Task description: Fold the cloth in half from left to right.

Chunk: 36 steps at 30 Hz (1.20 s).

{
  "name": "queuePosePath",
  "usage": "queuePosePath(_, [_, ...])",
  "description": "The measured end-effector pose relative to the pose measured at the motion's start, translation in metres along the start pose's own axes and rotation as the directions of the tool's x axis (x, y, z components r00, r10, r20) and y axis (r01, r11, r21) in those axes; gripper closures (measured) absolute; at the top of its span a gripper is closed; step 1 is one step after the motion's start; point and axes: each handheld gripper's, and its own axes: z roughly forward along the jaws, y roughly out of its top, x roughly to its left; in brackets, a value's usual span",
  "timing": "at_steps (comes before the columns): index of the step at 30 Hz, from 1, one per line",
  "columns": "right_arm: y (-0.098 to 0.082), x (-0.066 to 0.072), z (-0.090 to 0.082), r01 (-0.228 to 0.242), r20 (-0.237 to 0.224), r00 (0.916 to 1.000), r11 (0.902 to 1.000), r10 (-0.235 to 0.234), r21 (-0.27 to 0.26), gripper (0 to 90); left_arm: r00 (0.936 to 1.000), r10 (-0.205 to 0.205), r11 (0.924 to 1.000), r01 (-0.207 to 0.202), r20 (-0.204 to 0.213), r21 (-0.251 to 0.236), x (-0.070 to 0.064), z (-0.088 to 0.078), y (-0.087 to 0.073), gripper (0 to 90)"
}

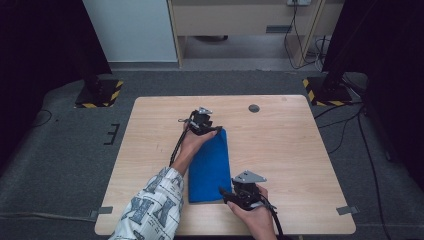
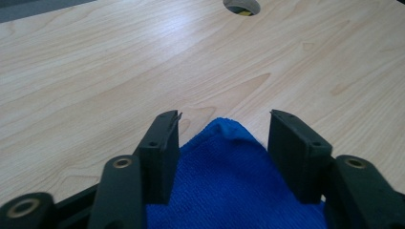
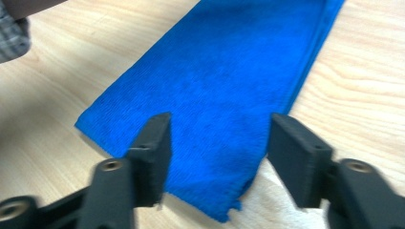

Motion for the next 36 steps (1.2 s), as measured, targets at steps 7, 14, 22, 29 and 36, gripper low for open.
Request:
queuePosePath(7, [0.008, -0.005, 0.0, 0.014, 0.038, 0.9992, 0.9999, -0.014, -0.004, 24.6, 0.9996, 0.005, 1.0, -0.005, 0.027, 0.002, 0.001, -0.013, 0.003, 29.6])
queuePosePath(14, [0.017, -0.012, 0.009, 0.026, 0.04, 0.9988, 0.9997, -0.026, -0.003, 16.9, 0.9997, 0.013, 0.9998, -0.013, 0.02, 0.017, 0.006, -0.025, -0.002, 17.8])
queuePosePath(22, [0.027, -0.023, 0.026, 0.069, 0.04, 0.9967, 0.9971, -0.071, 0.032, 12.2, 0.999, 0.043, 0.998, -0.044, 0.015, 0.046, 0.011, -0.04, -0.011, 7.7])
queuePosePath(29, [0.039, -0.037, 0.039, 0.07, 0.027, 0.9971, 0.9974, -0.071, 0.015, 10.1, 0.9988, 0.048, 0.9976, -0.047, -0.013, 0.051, 0.017, -0.057, -0.02, 6.7])
queuePosePath(36, [0.048, -0.045, 0.043, 0.077, 0.004, 0.997, 0.997, -0.077, 0.009, 9.5, 0.9988, 0.037, 0.9979, -0.035, -0.031, 0.054, 0.025, -0.071, -0.028, 6.3])
